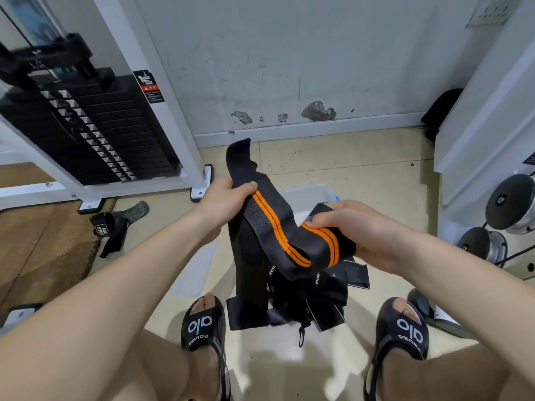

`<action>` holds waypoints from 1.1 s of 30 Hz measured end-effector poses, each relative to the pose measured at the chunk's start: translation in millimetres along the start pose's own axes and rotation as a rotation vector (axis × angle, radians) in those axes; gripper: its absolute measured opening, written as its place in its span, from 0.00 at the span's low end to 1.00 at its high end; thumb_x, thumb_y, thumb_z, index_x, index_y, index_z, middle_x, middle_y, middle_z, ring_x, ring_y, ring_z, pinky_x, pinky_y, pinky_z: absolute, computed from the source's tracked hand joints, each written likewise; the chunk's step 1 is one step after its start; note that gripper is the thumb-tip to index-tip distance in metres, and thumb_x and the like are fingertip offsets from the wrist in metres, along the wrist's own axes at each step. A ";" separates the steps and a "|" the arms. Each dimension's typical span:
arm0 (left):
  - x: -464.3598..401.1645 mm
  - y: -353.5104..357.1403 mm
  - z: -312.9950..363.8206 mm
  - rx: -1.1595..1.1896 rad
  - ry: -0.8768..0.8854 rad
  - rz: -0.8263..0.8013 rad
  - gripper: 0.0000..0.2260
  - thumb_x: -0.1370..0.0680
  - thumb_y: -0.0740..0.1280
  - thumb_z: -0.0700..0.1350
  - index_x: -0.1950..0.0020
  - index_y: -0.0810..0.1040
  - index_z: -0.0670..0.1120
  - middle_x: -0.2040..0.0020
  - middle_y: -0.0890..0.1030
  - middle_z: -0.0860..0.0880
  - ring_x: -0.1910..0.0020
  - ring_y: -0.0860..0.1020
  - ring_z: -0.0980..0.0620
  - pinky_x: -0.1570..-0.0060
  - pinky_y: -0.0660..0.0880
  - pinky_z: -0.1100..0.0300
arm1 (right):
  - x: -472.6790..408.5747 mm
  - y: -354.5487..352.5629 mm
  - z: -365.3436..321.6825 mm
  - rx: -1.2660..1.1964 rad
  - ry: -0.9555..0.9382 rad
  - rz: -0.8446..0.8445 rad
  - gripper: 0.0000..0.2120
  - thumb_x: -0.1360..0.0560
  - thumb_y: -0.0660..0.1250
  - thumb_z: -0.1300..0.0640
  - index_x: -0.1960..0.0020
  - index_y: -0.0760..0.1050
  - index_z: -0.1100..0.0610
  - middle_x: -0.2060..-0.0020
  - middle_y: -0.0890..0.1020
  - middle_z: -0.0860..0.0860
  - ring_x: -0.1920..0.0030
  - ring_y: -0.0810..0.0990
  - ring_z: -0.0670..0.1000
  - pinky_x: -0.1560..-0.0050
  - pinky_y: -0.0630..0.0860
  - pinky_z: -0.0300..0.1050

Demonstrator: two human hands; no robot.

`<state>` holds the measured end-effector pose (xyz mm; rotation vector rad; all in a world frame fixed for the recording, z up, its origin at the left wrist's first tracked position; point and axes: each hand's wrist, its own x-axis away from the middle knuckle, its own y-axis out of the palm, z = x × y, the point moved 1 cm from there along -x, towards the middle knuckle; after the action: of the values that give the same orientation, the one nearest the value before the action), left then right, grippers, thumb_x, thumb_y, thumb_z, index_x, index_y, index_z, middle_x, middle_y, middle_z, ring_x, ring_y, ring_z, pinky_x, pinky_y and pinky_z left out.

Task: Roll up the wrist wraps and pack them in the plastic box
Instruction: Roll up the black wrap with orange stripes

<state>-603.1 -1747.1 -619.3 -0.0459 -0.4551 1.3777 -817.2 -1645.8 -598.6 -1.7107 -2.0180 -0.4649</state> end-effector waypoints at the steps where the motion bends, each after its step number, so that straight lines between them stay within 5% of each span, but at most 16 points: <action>1: 1.2 -0.3 1.1 0.027 -0.021 -0.035 0.04 0.17 0.67 0.47 0.47 0.82 0.50 0.51 0.87 0.50 0.49 0.85 0.50 0.50 0.80 0.57 | -3.8 -3.1 3.2 0.070 0.039 0.088 0.15 0.25 0.72 0.55 0.40 0.74 0.54 0.47 0.82 0.55 0.50 0.83 0.55 0.47 0.80 0.51; 3: 3.7 2.6 2.9 0.062 -0.044 -0.098 0.06 0.17 0.67 0.48 0.43 0.82 0.48 0.48 0.87 0.49 0.47 0.85 0.50 0.45 0.81 0.55 | -7.4 -6.0 2.9 0.232 0.069 0.235 0.15 0.24 0.71 0.55 0.41 0.69 0.55 0.43 0.80 0.55 0.43 0.81 0.57 0.40 0.79 0.54; 9: 8.4 8.0 9.3 0.044 -0.033 -0.111 0.05 0.17 0.68 0.48 0.45 0.82 0.48 0.49 0.87 0.50 0.48 0.85 0.51 0.48 0.80 0.57 | -12.4 -11.6 -1.1 0.558 0.030 0.315 0.18 0.23 0.66 0.61 0.34 0.68 0.54 0.42 0.76 0.53 0.45 0.75 0.55 0.56 0.70 0.45; 13: 11.8 3.1 9.2 -0.115 0.033 -0.046 0.06 0.20 0.72 0.48 0.48 0.81 0.47 0.54 0.85 0.50 0.53 0.84 0.50 0.55 0.80 0.57 | -11.2 -13.9 -8.2 0.173 -0.088 0.354 0.20 0.25 0.67 0.68 0.36 0.73 0.54 0.51 0.79 0.51 0.58 0.76 0.50 0.69 0.71 0.38; 15: 11.3 -0.6 8.5 -0.229 0.033 -0.021 0.15 0.25 0.77 0.52 0.46 0.78 0.46 0.53 0.83 0.49 0.54 0.82 0.51 0.57 0.77 0.58 | -9.2 -14.7 -14.2 -0.050 -0.178 0.333 0.22 0.26 0.66 0.72 0.36 0.76 0.55 0.50 0.83 0.53 0.56 0.81 0.53 0.63 0.76 0.42; 19: 16.2 -4.6 16.1 -0.423 0.079 0.116 0.27 0.27 0.77 0.56 0.32 0.74 0.49 0.41 0.76 0.54 0.41 0.75 0.52 0.47 0.72 0.58 | -5.6 -20.3 -23.0 -0.354 -0.254 0.316 0.19 0.24 0.67 0.72 0.38 0.77 0.56 0.54 0.86 0.53 0.62 0.84 0.51 0.63 0.80 0.44; 22: 25.3 -2.1 25.1 -0.506 0.230 0.159 0.25 0.24 0.74 0.57 0.31 0.74 0.50 0.39 0.74 0.56 0.40 0.71 0.56 0.45 0.69 0.58 | -4.9 -24.7 -25.3 -0.475 -0.213 0.346 0.20 0.24 0.69 0.71 0.35 0.74 0.59 0.52 0.84 0.58 0.64 0.84 0.52 0.66 0.81 0.43; 25: 36.3 5.7 28.9 -0.415 0.301 0.003 0.18 0.24 0.70 0.65 0.40 0.79 0.56 0.44 0.81 0.59 0.44 0.77 0.58 0.48 0.72 0.60 | -7.0 -24.3 -24.7 -0.599 -0.187 0.350 0.21 0.25 0.69 0.71 0.34 0.72 0.61 0.51 0.82 0.61 0.64 0.84 0.53 0.67 0.81 0.44; 28: 47.6 17.5 30.2 -0.331 0.318 -0.243 0.22 0.27 0.65 0.73 0.48 0.81 0.58 0.52 0.83 0.62 0.51 0.80 0.62 0.49 0.74 0.62 | -8.7 -23.2 -27.3 -0.641 -0.200 0.296 0.11 0.22 0.67 0.69 0.40 0.75 0.63 0.53 0.81 0.61 0.63 0.85 0.54 0.64 0.83 0.45; 31: 54.1 31.6 25.2 -0.289 0.328 -0.430 0.20 0.28 0.68 0.68 0.48 0.81 0.55 0.55 0.83 0.62 0.54 0.80 0.62 0.53 0.75 0.64 | -7.8 -21.8 -30.2 -0.694 -0.173 0.203 0.12 0.18 0.62 0.63 0.38 0.77 0.68 0.50 0.82 0.62 0.52 0.83 0.58 0.44 0.82 0.53; 33: 54.9 41.9 16.6 -0.240 0.310 -0.499 0.17 0.25 0.72 0.61 0.43 0.82 0.52 0.47 0.85 0.55 0.47 0.83 0.57 0.45 0.79 0.58 | -4.1 -18.9 -33.1 -0.707 -0.137 0.134 0.10 0.16 0.60 0.60 0.42 0.77 0.65 0.56 0.81 0.59 0.55 0.82 0.56 0.42 0.79 0.53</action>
<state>-641.2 -1690.1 -600.8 -0.3178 -0.3384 0.8033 -831.3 -1669.9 -572.2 -2.3127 -1.9351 -1.1425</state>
